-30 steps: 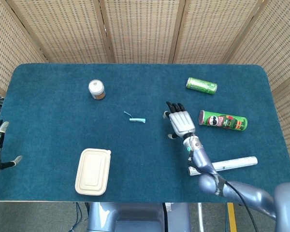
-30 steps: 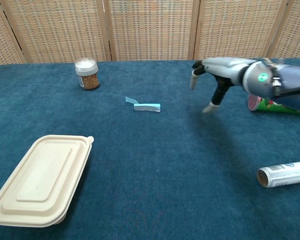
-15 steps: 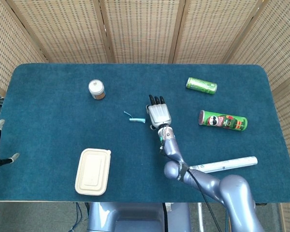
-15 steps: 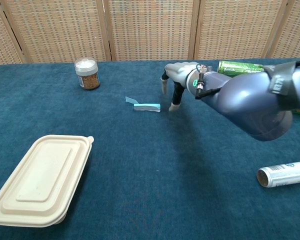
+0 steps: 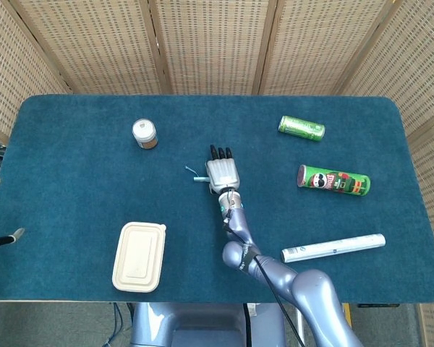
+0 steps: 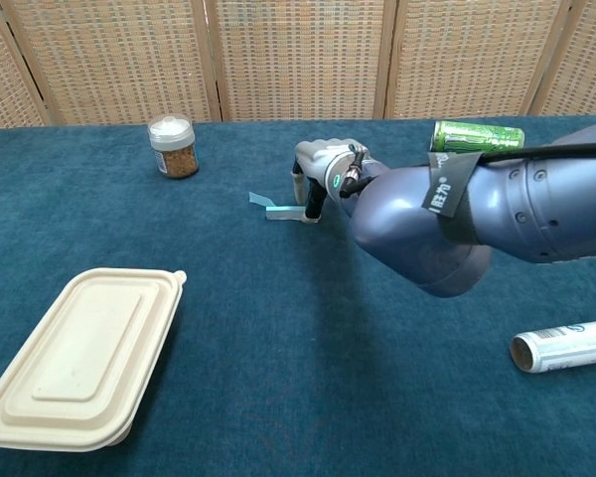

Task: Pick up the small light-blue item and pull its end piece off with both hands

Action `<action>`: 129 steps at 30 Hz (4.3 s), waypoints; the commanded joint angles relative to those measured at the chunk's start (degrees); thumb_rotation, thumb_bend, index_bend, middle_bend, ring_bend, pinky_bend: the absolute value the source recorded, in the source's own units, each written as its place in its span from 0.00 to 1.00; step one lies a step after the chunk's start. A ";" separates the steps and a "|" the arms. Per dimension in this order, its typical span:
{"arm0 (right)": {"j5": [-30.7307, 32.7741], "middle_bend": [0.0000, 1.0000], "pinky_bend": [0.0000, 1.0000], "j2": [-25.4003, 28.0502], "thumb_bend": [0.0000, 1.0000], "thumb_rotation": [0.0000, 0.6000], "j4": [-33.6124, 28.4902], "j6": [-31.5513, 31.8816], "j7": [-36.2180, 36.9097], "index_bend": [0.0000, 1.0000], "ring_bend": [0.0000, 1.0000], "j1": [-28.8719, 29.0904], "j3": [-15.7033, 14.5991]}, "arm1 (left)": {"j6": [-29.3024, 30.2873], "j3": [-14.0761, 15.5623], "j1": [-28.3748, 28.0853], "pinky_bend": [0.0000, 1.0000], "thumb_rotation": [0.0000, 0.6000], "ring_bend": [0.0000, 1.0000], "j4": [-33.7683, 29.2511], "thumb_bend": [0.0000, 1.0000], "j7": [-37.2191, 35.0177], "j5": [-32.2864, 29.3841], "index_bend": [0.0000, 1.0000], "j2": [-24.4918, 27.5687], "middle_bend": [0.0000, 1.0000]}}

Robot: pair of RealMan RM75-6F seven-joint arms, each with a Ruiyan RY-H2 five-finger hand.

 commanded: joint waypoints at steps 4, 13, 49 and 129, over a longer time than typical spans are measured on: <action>-0.98 0.00 0.00 -1.65 0.39 1.00 3.65 -1.87 1.30 0.47 0.00 0.80 0.64 | -0.26 0.01 0.05 0.00 1.00 0.00 0.31 0.05 -0.64 -0.22 0.00 0.15 0.00; -3.27 0.00 0.00 -2.96 0.39 1.00 6.59 -3.66 3.94 0.53 0.00 1.04 1.03 | -0.83 0.03 -0.21 0.00 1.00 0.00 0.55 0.05 -0.86 -0.45 0.00 0.20 0.00; -16.94 0.00 0.00 15.71 0.49 1.00 -30.76 10.68 6.24 0.62 0.00 -12.51 -7.15 | -5.96 -2.48 -18.79 0.56 1.00 0.58 11.12 0.04 0.61 19.69 0.18 -2.14 0.58; -17.57 0.00 0.00 20.59 0.54 1.00 -45.10 16.36 2.08 0.62 0.00 -14.64 -11.10 | -21.63 2.36 -42.61 0.99 1.00 0.89 20.71 0.32 4.71 18.42 0.55 -23.61 0.94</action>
